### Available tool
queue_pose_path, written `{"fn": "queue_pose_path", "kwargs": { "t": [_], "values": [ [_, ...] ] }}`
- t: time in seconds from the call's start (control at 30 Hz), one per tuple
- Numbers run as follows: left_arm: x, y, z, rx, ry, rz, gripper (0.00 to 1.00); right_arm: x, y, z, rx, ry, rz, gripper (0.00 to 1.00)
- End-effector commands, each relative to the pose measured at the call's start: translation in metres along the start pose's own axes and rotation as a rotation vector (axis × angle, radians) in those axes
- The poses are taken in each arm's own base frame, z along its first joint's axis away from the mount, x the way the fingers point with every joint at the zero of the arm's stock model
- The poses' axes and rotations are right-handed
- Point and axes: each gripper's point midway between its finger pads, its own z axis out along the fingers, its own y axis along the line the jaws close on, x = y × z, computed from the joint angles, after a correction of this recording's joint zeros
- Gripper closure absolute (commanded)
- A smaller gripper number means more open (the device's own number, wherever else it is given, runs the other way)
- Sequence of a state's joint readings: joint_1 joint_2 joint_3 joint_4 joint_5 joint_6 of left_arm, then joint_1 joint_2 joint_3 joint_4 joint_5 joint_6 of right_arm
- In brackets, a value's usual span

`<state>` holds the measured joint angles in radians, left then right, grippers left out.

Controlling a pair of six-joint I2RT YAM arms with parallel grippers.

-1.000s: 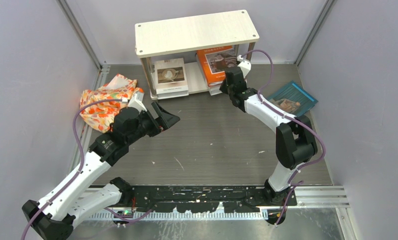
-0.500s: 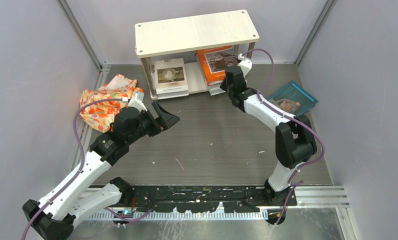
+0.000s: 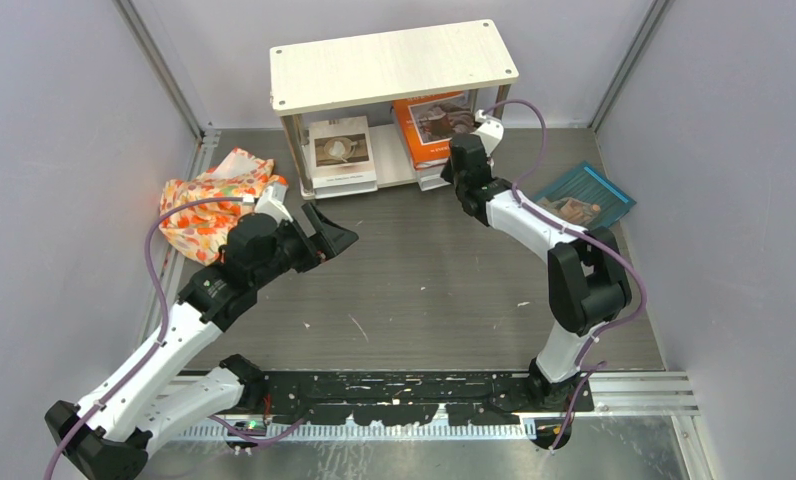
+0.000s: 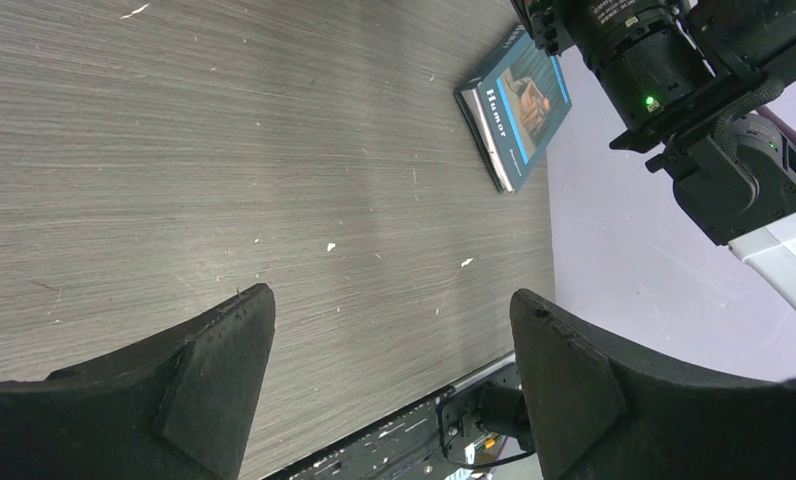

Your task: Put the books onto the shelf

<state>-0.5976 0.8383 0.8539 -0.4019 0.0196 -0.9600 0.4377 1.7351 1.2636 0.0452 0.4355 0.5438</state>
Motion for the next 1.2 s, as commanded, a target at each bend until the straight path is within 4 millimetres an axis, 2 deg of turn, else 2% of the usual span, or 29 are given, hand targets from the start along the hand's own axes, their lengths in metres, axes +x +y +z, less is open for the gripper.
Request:
{"fn": "queue_pose_path", "kwargs": {
  "t": [0.0, 0.07, 0.1, 0.23, 0.33, 0.53, 0.63, 0.8, 0.83, 1.03, 1.17],
  "values": [
    [-0.016, -0.015, -0.008, 0.054, -0.052, 0.023, 0.13, -0.033, 0.005, -0.02, -0.004, -0.089, 0.031, 0.99],
    [-0.019, -0.019, -0.008, 0.064, -0.057, 0.027, 0.13, -0.044, 0.0, -0.036, 0.014, -0.099, 0.047, 0.95],
    [-0.02, -0.021, -0.007, 0.066, -0.058, 0.029, 0.12, -0.042, -0.007, -0.044, 0.042, -0.082, 0.049, 0.92],
    [-0.021, -0.034, -0.002, 0.119, -0.044, 0.017, 0.08, -0.036, -0.044, -0.079, 0.158, -0.039, 0.07, 0.66],
    [-0.016, -0.046, 0.005, 0.176, -0.007, 0.009, 0.06, -0.028, -0.078, -0.107, 0.246, -0.002, 0.085, 0.54],
    [0.006, -0.065, 0.022, 0.29, 0.121, -0.023, 0.03, -0.009, -0.152, -0.154, 0.38, 0.028, 0.3, 0.47],
    [0.014, -0.071, 0.026, 0.331, 0.163, -0.012, 0.03, 0.006, -0.18, -0.171, 0.412, 0.025, 0.435, 0.46],
    [0.025, -0.086, 0.034, 0.423, 0.232, 0.011, 0.03, 0.025, -0.222, -0.195, 0.518, -0.032, 0.601, 0.44],
    [0.027, -0.088, 0.036, 0.43, 0.245, 0.018, 0.03, 0.028, -0.23, -0.197, 0.537, -0.043, 0.628, 0.41],
    [0.044, -0.09, 0.051, 0.435, 0.313, 0.053, 0.03, 0.046, -0.275, -0.203, 0.701, -0.054, 0.686, 0.38],
    [0.052, -0.084, 0.056, 0.423, 0.329, 0.052, 0.03, 0.054, -0.288, -0.195, 0.727, -0.056, 0.734, 0.38]
  ]
}}
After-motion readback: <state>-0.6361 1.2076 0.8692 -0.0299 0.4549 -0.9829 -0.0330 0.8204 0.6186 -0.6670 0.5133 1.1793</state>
